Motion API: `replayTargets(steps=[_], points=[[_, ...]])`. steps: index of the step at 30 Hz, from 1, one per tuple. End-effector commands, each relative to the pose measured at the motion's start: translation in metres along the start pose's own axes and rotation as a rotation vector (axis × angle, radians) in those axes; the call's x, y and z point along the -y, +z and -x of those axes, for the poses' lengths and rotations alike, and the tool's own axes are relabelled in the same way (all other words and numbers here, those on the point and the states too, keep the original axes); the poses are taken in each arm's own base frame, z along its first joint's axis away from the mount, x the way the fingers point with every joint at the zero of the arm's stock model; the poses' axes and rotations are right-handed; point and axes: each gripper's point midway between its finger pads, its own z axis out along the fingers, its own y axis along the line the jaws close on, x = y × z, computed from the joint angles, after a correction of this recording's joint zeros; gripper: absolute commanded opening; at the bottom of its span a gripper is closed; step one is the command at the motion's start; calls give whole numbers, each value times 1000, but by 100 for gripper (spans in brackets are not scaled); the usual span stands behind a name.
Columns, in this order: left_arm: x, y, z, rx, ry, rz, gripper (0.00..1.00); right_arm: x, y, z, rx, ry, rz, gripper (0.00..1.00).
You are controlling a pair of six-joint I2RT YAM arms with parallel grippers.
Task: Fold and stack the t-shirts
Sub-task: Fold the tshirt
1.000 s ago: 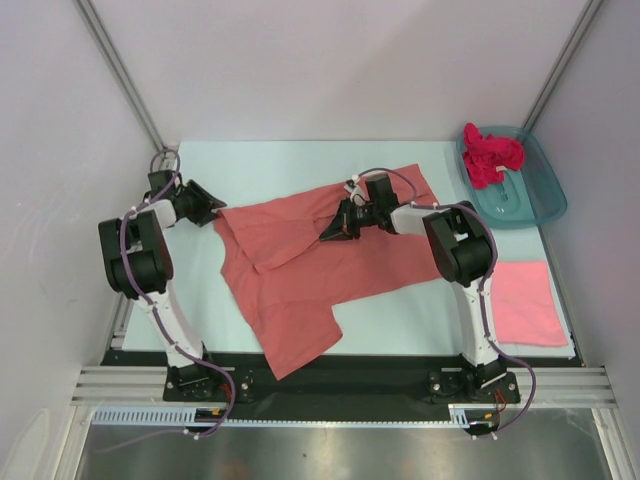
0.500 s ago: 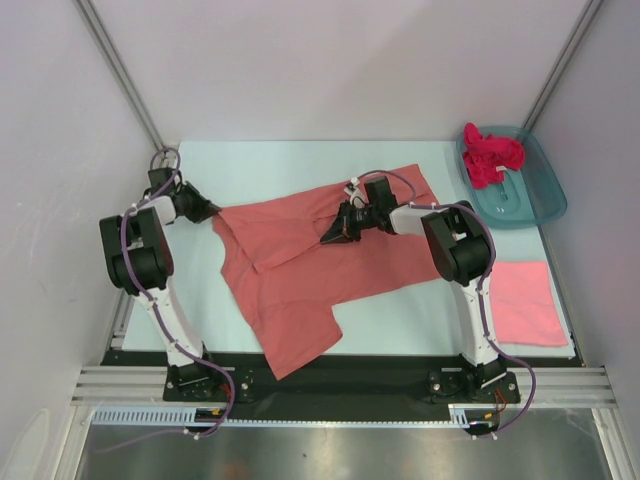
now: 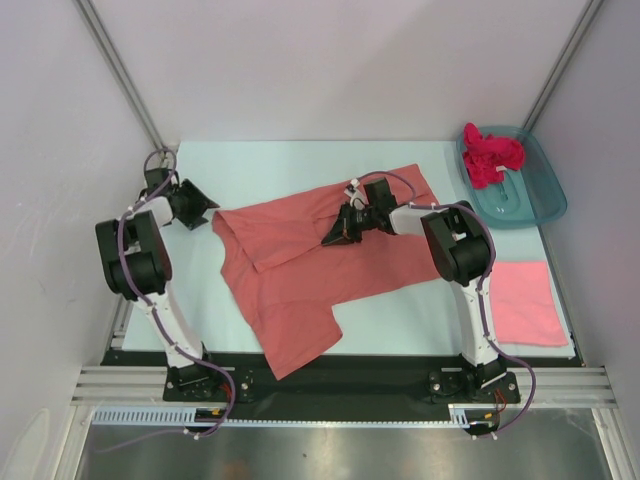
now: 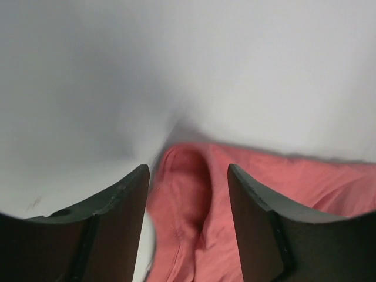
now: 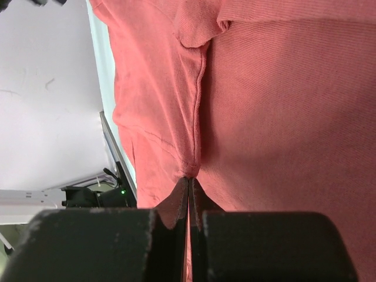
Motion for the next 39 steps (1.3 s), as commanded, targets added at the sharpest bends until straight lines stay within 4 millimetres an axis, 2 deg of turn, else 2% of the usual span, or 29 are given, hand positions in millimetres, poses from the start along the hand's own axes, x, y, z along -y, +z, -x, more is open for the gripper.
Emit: replayTargets(steps=[1,2,3,4,5,6,7,9,11,12,15,16,18,19,22,26,30,34,39], points=[[-1,-54,14,117,40,68,62,-4,1,3,-3,-34,0,1],[4,-64,7,122,42,51,62,-4,2,3,-7,-31,-1,1],[25,-91,7,171,77,-4,61,-6,3,4,-6,-38,3,1],[14,-92,-19,137,75,4,61,-4,5,4,-5,-36,4,1],[21,-103,-34,126,85,-44,60,-6,7,4,-7,-40,8,1],[42,-123,-42,168,119,-130,60,-6,9,2,-13,-41,10,1],[26,-120,-80,105,100,-142,62,-8,10,2,-15,-45,15,1],[31,-134,-123,79,89,-226,70,-12,14,0,-23,-54,25,1],[31,-139,-145,75,89,-233,72,-16,16,-1,-26,-59,38,1],[39,-141,-166,45,131,-251,73,-17,17,-1,-25,-62,42,1],[31,-143,-200,23,147,-227,73,-21,18,-5,-33,-76,47,1],[18,-139,-210,12,137,-197,73,-22,18,-6,-38,-72,48,1],[20,-139,-215,31,133,-228,72,-21,18,-8,-37,-75,49,1],[14,-136,-220,28,135,-218,71,-20,18,-9,-38,-67,50,1],[11,-133,-219,45,164,-206,66,-19,18,-11,-39,-66,55,1],[24,-126,-213,55,174,-252,53,-18,19,-12,-40,-64,57,1],[27,-118,-207,58,183,-238,52,-20,19,-11,-40,-70,65,0],[24,-107,-206,44,185,-205,57,-18,19,-12,-46,-66,69,0],[31,-101,-201,49,203,-222,57,-17,20,-12,-47,-67,72,0]])
